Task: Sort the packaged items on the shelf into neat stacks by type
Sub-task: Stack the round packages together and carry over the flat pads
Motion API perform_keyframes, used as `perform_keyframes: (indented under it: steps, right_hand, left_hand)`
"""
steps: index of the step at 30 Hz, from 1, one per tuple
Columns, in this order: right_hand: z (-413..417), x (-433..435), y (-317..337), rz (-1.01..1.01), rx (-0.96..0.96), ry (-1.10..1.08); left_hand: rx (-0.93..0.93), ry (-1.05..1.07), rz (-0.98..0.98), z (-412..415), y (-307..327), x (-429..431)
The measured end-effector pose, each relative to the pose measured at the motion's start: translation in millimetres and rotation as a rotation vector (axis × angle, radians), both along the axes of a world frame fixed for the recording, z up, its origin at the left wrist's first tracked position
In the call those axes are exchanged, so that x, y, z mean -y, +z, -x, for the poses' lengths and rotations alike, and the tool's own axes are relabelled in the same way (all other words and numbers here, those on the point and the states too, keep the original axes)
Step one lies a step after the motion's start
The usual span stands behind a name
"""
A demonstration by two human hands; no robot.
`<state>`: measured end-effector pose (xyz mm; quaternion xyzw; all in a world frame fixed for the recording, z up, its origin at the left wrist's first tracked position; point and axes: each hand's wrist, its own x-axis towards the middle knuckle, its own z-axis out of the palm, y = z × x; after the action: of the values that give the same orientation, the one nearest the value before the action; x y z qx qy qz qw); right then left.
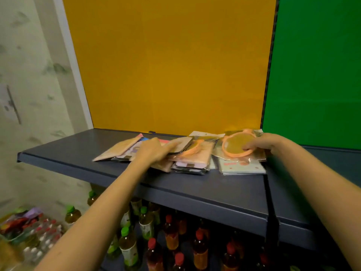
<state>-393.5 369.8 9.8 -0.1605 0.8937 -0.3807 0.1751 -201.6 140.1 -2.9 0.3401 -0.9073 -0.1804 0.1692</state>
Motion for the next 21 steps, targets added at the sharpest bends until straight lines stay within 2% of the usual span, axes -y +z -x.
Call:
perform_keyframes:
  steps: [4,7,10,13,21]
  right_hand:
    - [-1,3,6,0.089,-0.001,-0.130]
    - [-10,9,12,0.150,-0.085,-0.236]
    - [-17,13,10,0.224,-0.162,-0.317]
    - [-24,15,3,0.286,-0.218,-0.403]
    - [-58,-4,-4,0.441,-0.298,-0.564]
  left_hand:
    - [0.202,-0.108,-0.077,15,14,7]
    - [0.226,-0.167,-0.192,30,19,18]
    - [0.165,-0.273,-0.333,43,8,32]
    - [0.016,-0.366,-0.433,45,0,41]
    - [-0.262,-0.319,-0.371,43,11,47]
